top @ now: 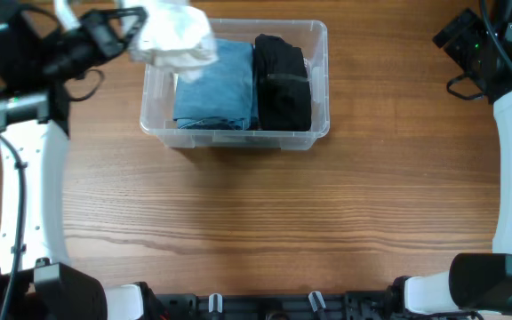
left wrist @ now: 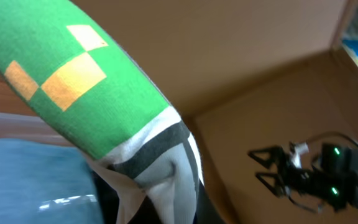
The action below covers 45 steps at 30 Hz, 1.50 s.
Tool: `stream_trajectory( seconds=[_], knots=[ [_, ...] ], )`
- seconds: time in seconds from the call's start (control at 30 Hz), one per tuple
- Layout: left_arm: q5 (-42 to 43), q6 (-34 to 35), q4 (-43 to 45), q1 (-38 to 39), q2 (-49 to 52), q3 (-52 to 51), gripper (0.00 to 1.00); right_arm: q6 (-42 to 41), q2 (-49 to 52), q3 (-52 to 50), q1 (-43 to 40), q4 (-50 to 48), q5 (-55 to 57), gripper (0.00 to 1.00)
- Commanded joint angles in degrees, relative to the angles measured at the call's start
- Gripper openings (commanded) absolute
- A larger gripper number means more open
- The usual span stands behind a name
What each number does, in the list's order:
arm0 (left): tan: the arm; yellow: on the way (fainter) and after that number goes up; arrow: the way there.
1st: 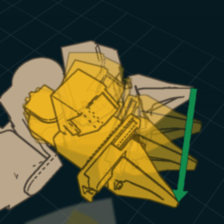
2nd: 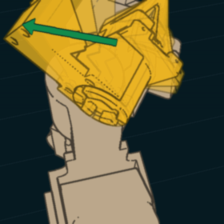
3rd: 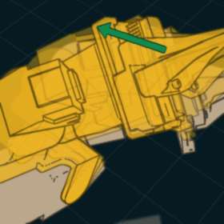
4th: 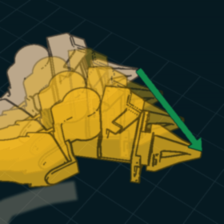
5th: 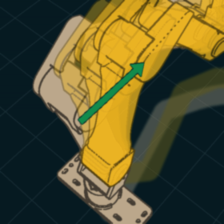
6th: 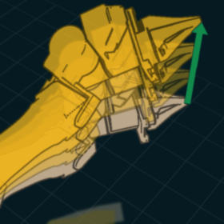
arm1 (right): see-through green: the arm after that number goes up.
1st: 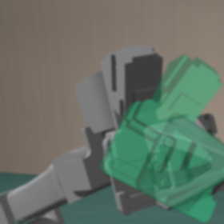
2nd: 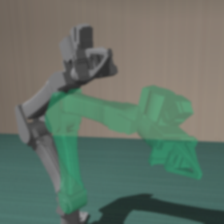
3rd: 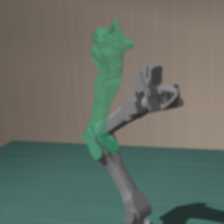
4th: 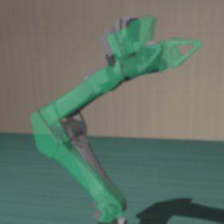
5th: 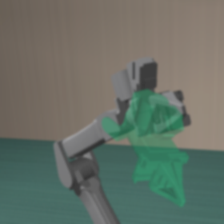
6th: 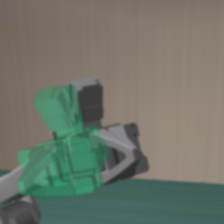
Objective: Pack container
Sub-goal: 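Carry the white T-shirt over the box and lower it onto the denim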
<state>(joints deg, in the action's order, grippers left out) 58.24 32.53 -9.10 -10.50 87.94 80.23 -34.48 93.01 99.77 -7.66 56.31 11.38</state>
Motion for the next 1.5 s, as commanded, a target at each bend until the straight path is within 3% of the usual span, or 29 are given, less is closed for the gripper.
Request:
stream_trajectory(
  seconds=[0.0,0.47,0.63,0.67,0.7,0.73,0.77,0.87,1.17,1.47],
  knots=[
    [-1.31,0.68,1.31,5.99,2.99,0.74,0.04,-0.42,0.63,-0.04,0.13,-0.13,-0.52,1.00],
    [-1.73,-4.09,0.85,9.38,21.40,0.72,0.04,-0.42,0.63,-0.04,0.13,-0.13,-0.52,1.00],
    [-2.84,-8.00,-4.61,9.25,23.19,0.72,0.04,-0.42,0.63,-0.04,0.13,-0.11,-0.52,1.00],
    [-2.84,-8.35,-5.18,9.09,23.19,0.72,0.18,-0.42,0.63,-0.04,0.13,-0.13,-0.52,1.00],
    [-2.84,-8.33,-5.31,8.83,23.19,0.72,0.45,-0.42,0.63,-0.04,0.13,-0.13,-0.52,1.00],
    [-2.84,-8.35,-5.29,8.72,23.19,0.72,0.56,-0.42,0.63,-0.04,0.13,-0.13,-0.52,1.00],
    [-2.84,-8.35,-5.29,8.72,23.19,0.72,0.65,-0.42,0.63,-0.04,0.13,-0.13,-0.52,1.00],
    [-2.84,-8.35,-5.03,8.57,23.19,0.74,0.69,-0.42,0.63,-0.04,0.13,-0.13,-0.52,1.00],
    [-2.78,-8.33,-4.02,2.21,21.44,0.81,0.62,-0.39,0.63,-0.04,0.13,-0.13,-0.52,1.00],
    [-2.14,-10.32,-3.08,3.58,19.58,1.62,0.56,-0.42,0.63,-0.04,0.13,-0.13,-0.52,1.00]
  ],
)
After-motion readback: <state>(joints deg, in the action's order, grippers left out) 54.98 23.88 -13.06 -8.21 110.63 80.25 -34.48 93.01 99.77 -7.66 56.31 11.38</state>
